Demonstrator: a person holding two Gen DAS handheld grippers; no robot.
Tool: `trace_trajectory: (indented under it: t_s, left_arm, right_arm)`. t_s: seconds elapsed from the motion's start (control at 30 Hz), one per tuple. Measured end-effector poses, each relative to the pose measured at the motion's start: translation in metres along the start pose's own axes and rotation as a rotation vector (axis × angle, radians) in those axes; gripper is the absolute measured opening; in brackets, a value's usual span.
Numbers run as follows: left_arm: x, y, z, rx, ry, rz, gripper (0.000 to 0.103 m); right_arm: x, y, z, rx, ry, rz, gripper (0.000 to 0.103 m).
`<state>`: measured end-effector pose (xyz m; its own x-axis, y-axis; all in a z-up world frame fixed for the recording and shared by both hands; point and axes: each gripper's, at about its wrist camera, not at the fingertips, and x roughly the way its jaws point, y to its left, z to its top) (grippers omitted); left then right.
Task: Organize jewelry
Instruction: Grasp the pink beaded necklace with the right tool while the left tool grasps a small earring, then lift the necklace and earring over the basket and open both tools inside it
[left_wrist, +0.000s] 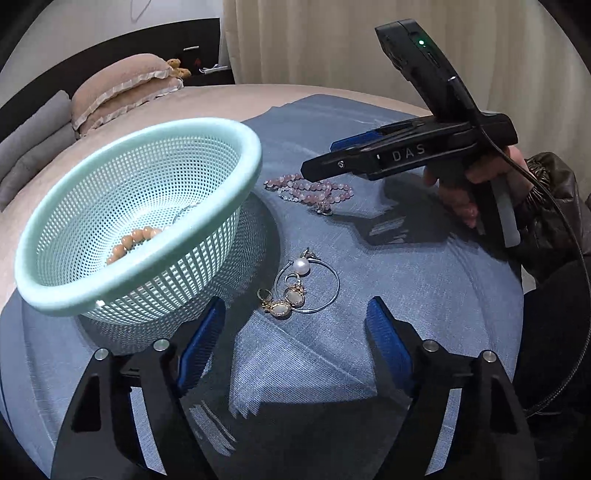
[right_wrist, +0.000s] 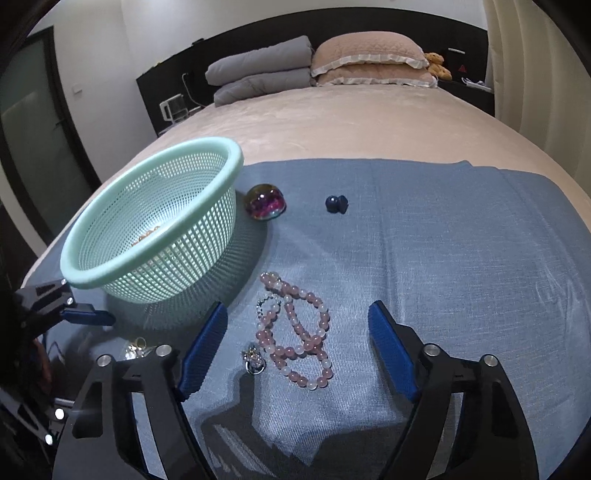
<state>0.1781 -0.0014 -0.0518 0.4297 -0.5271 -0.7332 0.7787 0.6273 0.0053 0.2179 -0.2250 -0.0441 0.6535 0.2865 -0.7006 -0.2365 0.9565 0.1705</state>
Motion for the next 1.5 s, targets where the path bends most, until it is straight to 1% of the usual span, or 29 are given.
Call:
trace_trajectory:
  t_s: [0.03, 0.07, 0.1, 0.13, 0.2, 0.27, 0.3, 0.33, 0.4, 0.47, 0.5, 0.57, 0.63, 0.7, 0.77, 0.87, 1.03, 1.13, 1.27, 1.37, 1.5]
  left_arm:
    - [0.002, 0.002, 0.0, -0.007, -0.001, -0.001, 0.075]
    - [0.003, 0.004, -0.002, -0.016, -0.002, -0.01, 0.07]
    - [0.004, 0.006, -0.002, -0.028, -0.002, -0.021, 0.068]
    - [0.005, 0.009, -0.002, -0.043, -0.002, -0.028, 0.066]
    - [0.009, 0.014, -0.002, -0.07, 0.008, -0.033, 0.064]
    - [0.012, 0.018, -0.003, -0.1, 0.012, -0.049, 0.064]
    - [0.011, 0.02, -0.004, -0.114, 0.006, -0.058, 0.064]
    - [0.011, 0.021, -0.004, -0.125, 0.003, -0.061, 0.061]
    - [0.011, 0.025, -0.005, -0.149, 0.006, -0.056, 0.053]
    - [0.012, 0.029, -0.006, -0.175, 0.011, -0.046, 0.039]
    - [0.012, 0.03, -0.006, -0.187, 0.013, -0.037, 0.035]
    - [0.013, 0.031, -0.007, -0.203, 0.019, -0.006, 0.017]
    - [0.013, 0.031, -0.007, -0.218, 0.02, 0.0, 0.013]
    - [0.012, 0.024, -0.008, -0.208, 0.02, 0.027, 0.011]
    - [0.01, 0.02, -0.009, -0.217, 0.017, 0.036, 0.005]
    - [0.002, 0.019, -0.012, -0.247, 0.008, 0.041, 0.003]
    - [-0.015, 0.018, -0.018, -0.269, 0.006, 0.056, 0.003]
    - [-0.032, 0.01, -0.025, -0.275, 0.005, 0.082, 0.003]
    - [-0.061, 0.008, -0.019, -0.273, -0.049, 0.089, 0.003]
    - [-0.086, 0.004, -0.009, -0.241, -0.101, 0.136, 0.003]
    - [-0.111, 0.007, 0.014, -0.206, -0.159, 0.185, 0.003]
  right_arm:
    - [0.003, -0.001, -0.001, 0.006, 0.008, 0.001, 0.068]
    - [0.006, -0.002, -0.001, 0.012, 0.016, 0.004, 0.063]
    - [0.009, -0.003, -0.002, 0.019, 0.028, 0.01, 0.055]
    - [0.012, -0.004, -0.003, 0.027, 0.042, 0.013, 0.051]
    - [0.019, -0.005, -0.004, 0.034, 0.065, 0.006, 0.027]
    - [0.021, -0.006, -0.005, 0.036, 0.067, -0.012, 0.019]
    - [0.021, -0.007, -0.006, 0.043, 0.066, -0.012, 0.011]
    - [0.021, -0.008, -0.006, 0.046, 0.071, -0.006, 0.007]
    - [0.02, -0.008, -0.007, 0.044, 0.068, -0.002, 0.007]
    - [0.018, -0.006, -0.008, 0.035, 0.068, 0.001, 0.006]
    - [0.017, -0.005, -0.009, 0.033, 0.068, 0.007, 0.006]
    - [0.014, -0.005, -0.009, 0.035, 0.064, 0.012, 0.006]
    - [0.01, -0.007, -0.007, 0.042, 0.055, 0.019, 0.006]
    - [0.003, -0.009, -0.006, 0.049, 0.04, 0.021, 0.006]
    - [-0.005, -0.011, -0.005, 0.057, 0.024, 0.022, 0.006]
    - [-0.017, -0.014, -0.002, 0.072, -0.003, 0.036, 0.006]
    - [-0.04, -0.015, 0.005, 0.073, -0.049, 0.054, 0.006]
    - [-0.057, -0.011, 0.012, 0.067, -0.086, 0.065, 0.006]
    - [-0.084, -0.004, 0.026, 0.054, -0.174, 0.072, 0.006]
    - [-0.104, 0.006, 0.041, 0.022, -0.222, 0.093, 0.006]
    - [-0.125, 0.027, 0.062, -0.048, -0.283, 0.09, 0.006]
